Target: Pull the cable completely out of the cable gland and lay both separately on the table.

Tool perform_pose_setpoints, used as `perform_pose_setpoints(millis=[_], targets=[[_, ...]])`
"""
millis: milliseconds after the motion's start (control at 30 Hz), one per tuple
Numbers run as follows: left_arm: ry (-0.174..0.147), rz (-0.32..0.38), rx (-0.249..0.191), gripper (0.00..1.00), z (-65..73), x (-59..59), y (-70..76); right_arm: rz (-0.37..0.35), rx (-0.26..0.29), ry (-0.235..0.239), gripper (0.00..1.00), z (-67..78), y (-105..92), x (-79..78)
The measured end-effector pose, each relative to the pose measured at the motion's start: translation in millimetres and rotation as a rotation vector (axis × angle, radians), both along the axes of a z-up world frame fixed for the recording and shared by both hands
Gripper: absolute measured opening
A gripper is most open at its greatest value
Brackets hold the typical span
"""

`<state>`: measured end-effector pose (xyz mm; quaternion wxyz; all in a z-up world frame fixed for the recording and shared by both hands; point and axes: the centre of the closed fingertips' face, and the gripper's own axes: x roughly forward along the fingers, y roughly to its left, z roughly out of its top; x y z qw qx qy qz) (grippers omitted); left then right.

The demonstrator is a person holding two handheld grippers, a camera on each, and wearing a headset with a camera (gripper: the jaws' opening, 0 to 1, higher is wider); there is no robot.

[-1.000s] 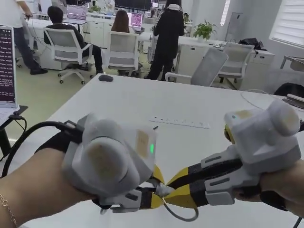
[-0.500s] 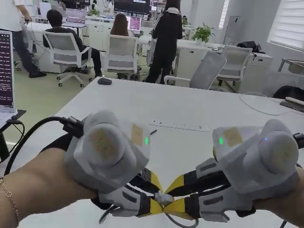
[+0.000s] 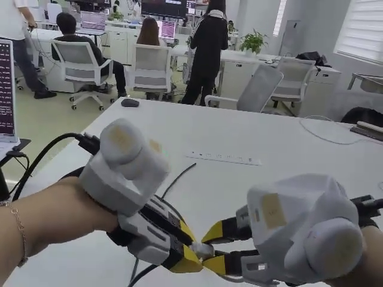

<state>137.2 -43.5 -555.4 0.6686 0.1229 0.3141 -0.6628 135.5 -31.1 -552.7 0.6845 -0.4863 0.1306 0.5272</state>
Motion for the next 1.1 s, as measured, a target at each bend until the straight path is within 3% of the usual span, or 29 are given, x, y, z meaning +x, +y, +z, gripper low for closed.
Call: perform_pose_setpoints(millis=[33, 100, 133, 167, 233, 267, 300, 333, 400, 567, 633, 700, 733, 767, 800, 833, 900, 1000, 1100], targets=[[0.020, 0.025, -0.006, 0.16, 0.1, 1.2, 0.2, -0.010, 0.001, 0.007, 0.11, -1.2, 0.3, -1.0], [-0.014, 0.013, 0.010, 0.16, -1.7, -0.9, 1.0, -0.032, 0.015, 0.036, 0.11, -2.4, 0.1, -1.2], [-0.053, 0.012, 0.019, 0.16, -2.2, -1.6, 0.0, -0.050, 0.018, 0.055, 0.12, -3.9, -0.9, -0.6], [-0.135, -0.017, 0.035, 0.16, -3.6, -2.0, -0.7, -0.066, 0.026, 0.096, 0.12, -6.4, -2.0, -2.4], [-0.213, -0.010, 0.058, 0.16, -2.9, -0.1, -0.5, -0.096, 0.052, 0.094, 0.12, -5.9, -3.6, 2.2], [-0.284, 0.003, 0.063, 0.16, -0.3, 3.4, -0.6, -0.117, 0.074, 0.088, 0.13, -4.3, -4.4, 5.0], [-0.309, 0.020, 0.071, 0.16, 1.1, 5.2, 0.5, -0.138, 0.108, 0.094, 0.13, -2.4, -4.1, 5.9], [-0.381, 0.028, 0.078, 0.16, 4.2, 8.9, 2.4, -0.158, 0.144, 0.101, 0.14, 0.3, -5.1, 6.7], [-0.493, 0.037, 0.086, 0.16, 10.4, 12.2, 3.7, -0.219, 0.180, 0.104, 0.16, 1.9, -10.0, 10.6], [-0.563, 0.020, 0.104, 0.16, 9.7, 5.9, 5.3, -0.255, 0.205, 0.080, 0.11, -2.2, -13.5, 11.3], [-0.641, -0.012, 0.121, 0.16, 9.7, 5.0, 4.9, -0.240, 0.221, 0.071, 0.04, -0.3, -9.5, 8.2], [-0.710, -0.039, 0.144, 0.16, 9.6, 5.6, 5.6, -0.246, 0.214, 0.050, 0.04, -0.9, -9.9, 9.4], [-0.760, -0.064, 0.161, 0.16, 9.8, 7.1, 6.3, -0.248, 0.221, 0.051, 0.03, -1.1, -9.3, 9.2], [-0.785, -0.082, 0.182, 0.16, 8.0, 7.0, 7.5, -0.253, 0.225, 0.057, 0.03, -2.4, -8.2, 9.1], [-0.753, -0.070, 0.184, 0.16, 4.5, 5.3, 8.3, -0.255, 0.226, 0.060, 0.03, -4.1, -8.0, 8.5], [-0.743, -0.066, 0.176, 0.16, 4.8, 5.6, 8.3, -0.258, 0.225, 0.059, 0.03, -6.2, -8.2, 8.2], [-0.725, -0.067, 0.163, 0.16, 2.9, 5.5, 9.5, -0.261, 0.227, 0.063, 0.03, -7.8, -9.1, 7.1], [-0.722, -0.057, 0.170, 0.16, 0.7, 8.9, 12.8, -0.273, 0.215, 0.060, 0.03, -10.7, -14.7, 8.2], [-0.692, -0.004, 0.154, 0.16, -1.8, 16.1, 19.0, -0.317, 0.223, 0.070, 0.03, -13.2, -29.4, 11.8]])
